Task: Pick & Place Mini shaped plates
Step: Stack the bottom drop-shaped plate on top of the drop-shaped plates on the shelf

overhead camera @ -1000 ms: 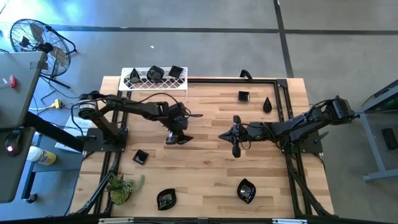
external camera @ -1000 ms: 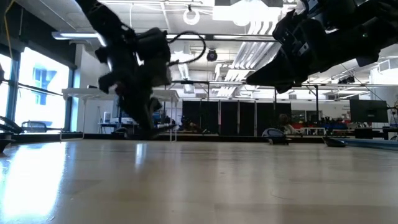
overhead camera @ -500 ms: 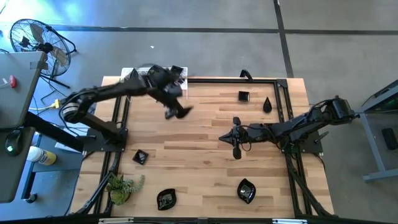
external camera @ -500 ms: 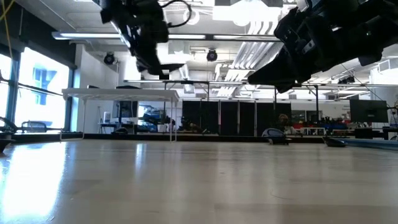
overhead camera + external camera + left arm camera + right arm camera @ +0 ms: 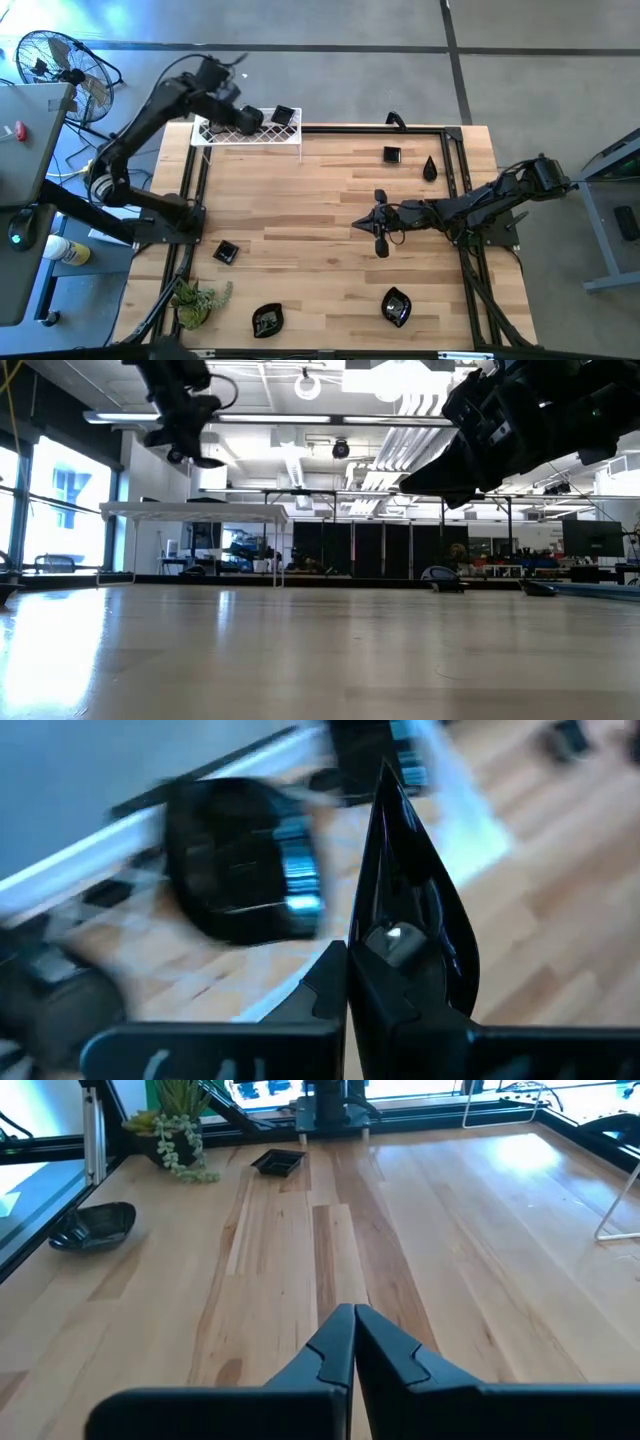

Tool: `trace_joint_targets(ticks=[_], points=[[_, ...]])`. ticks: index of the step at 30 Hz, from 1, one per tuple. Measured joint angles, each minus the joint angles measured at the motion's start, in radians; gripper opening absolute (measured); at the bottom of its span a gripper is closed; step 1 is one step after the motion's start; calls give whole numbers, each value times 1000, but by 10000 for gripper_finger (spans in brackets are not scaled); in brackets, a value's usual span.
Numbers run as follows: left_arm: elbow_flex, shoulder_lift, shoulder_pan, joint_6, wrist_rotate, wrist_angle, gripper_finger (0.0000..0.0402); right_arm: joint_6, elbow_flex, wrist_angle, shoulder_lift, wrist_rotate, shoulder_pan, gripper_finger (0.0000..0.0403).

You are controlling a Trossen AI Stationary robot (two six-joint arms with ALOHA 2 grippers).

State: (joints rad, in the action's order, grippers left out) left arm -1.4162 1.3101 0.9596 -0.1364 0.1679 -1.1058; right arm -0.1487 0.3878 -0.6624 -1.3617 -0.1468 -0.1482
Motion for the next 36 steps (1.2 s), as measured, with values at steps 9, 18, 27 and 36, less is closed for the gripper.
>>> trace_joint_targets(ticks=[9, 18, 27, 36], points=[[27, 4, 228, -35, -66, -21, 0, 0, 0, 18, 0, 7, 0, 3], [22, 45, 210, -85, -180, -28, 0, 32, 0, 22, 0, 7, -28, 8], [-82, 145, 178, -150, -348, -155, 0, 70, 0, 22, 0, 7, -70, 2], [-103, 213, 132, -220, -457, -191, 0, 82, 0, 22, 0, 7, -92, 5]])
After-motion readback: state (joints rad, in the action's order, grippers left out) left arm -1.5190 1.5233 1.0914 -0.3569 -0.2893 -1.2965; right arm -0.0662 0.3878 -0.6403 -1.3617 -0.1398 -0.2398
